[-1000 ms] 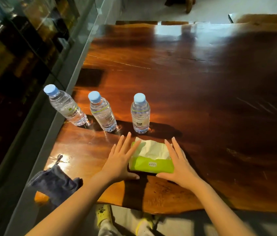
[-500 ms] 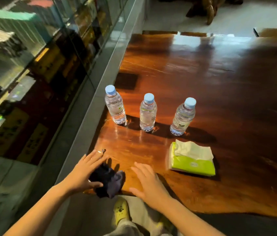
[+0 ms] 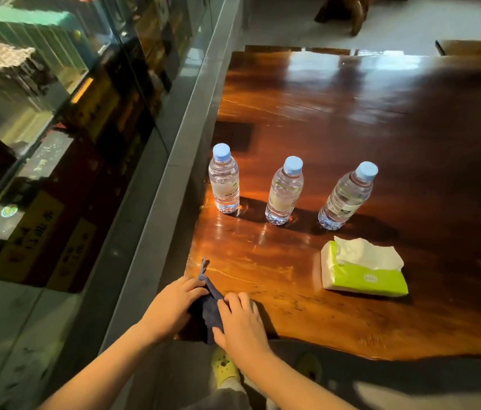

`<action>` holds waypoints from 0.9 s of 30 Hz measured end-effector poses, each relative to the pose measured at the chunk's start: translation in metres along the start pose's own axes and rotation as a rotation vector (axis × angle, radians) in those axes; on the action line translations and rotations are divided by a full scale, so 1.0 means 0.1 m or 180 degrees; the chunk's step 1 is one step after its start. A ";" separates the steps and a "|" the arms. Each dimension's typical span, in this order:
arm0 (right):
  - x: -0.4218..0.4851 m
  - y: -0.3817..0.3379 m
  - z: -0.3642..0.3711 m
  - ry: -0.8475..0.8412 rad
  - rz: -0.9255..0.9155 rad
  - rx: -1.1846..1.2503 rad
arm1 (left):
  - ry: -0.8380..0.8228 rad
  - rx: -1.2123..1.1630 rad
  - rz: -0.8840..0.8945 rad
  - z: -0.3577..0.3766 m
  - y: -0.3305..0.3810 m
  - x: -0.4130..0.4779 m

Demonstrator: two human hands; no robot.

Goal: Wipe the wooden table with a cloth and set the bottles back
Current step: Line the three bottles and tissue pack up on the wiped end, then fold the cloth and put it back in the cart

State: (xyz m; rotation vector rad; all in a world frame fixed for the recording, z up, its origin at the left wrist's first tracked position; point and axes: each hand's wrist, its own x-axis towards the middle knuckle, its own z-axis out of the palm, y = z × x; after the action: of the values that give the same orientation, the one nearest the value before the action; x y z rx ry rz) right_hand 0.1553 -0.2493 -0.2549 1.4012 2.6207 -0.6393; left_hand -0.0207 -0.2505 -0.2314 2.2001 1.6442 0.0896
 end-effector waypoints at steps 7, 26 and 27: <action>-0.04 -0.07 0.00 -0.0080 0.0152 0.0021 | -0.0222 0.0527 0.0175 -0.03 0.00 0.07; 0.22 0.70 -0.84 0.0665 0.0715 0.0972 | 0.0264 0.0106 -0.0124 -0.28 0.33 0.86; 0.22 0.68 -0.87 0.0623 0.0599 0.0956 | 0.0323 0.0068 -0.0163 -0.30 0.32 0.82</action>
State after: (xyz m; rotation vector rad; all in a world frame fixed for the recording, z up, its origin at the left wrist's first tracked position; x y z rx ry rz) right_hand 0.2072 -0.1631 -0.2036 1.8569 2.5689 -0.9447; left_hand 0.0252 -0.1738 -0.2073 2.2007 1.7625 0.1730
